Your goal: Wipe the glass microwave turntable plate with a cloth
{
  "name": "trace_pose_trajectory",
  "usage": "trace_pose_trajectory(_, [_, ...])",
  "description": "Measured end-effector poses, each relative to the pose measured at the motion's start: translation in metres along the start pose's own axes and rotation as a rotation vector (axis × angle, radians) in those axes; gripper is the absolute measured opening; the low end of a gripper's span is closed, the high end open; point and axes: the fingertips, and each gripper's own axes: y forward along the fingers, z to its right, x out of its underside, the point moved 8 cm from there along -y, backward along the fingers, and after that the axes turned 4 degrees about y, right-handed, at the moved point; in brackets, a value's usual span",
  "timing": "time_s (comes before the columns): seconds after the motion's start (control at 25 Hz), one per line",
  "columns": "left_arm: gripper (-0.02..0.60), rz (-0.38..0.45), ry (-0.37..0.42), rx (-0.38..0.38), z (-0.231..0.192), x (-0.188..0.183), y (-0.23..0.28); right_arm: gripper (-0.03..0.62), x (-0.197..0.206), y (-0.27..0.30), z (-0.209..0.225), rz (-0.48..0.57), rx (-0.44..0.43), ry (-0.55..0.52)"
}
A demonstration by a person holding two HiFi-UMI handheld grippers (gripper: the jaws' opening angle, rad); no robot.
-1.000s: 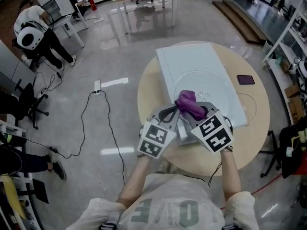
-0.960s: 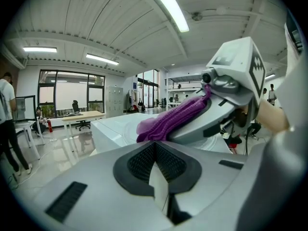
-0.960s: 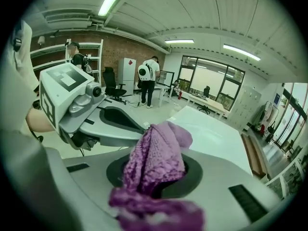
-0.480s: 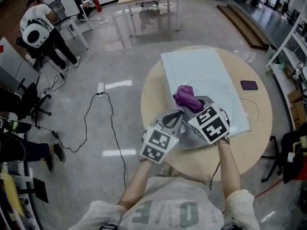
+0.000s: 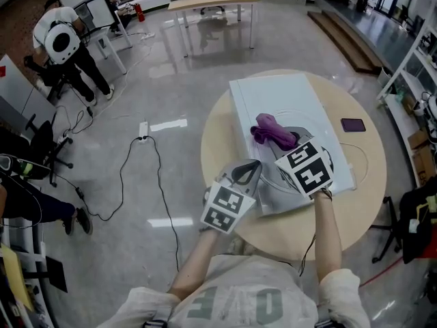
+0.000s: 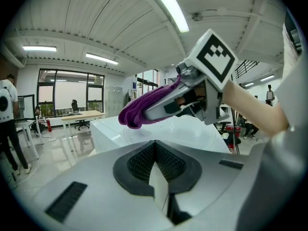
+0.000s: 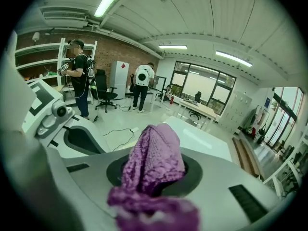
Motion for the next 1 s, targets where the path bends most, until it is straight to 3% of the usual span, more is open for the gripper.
trace_pose_trajectory(0.24, [-0.005,0.003,0.000,-0.004,0.000,0.000,0.000,0.048,-0.005,0.025,0.024,-0.047,0.077,0.006])
trace_pose_trajectory(0.36, [-0.005,0.001,-0.003,-0.002,0.001,0.001,0.001,0.048,0.005,0.036,0.018,-0.101,0.038,-0.011])
trace_pose_trajectory(0.8, [-0.005,0.008,-0.006,-0.006,-0.003,0.001,-0.003,0.048,0.017,0.002,-0.032,-0.121,-0.103,-0.075])
trace_pose_trajectory(1.0, [-0.005,0.009,-0.005,-0.007,-0.003,0.000,-0.002,0.048,0.023,-0.010,-0.046,-0.127,-0.124,-0.099])
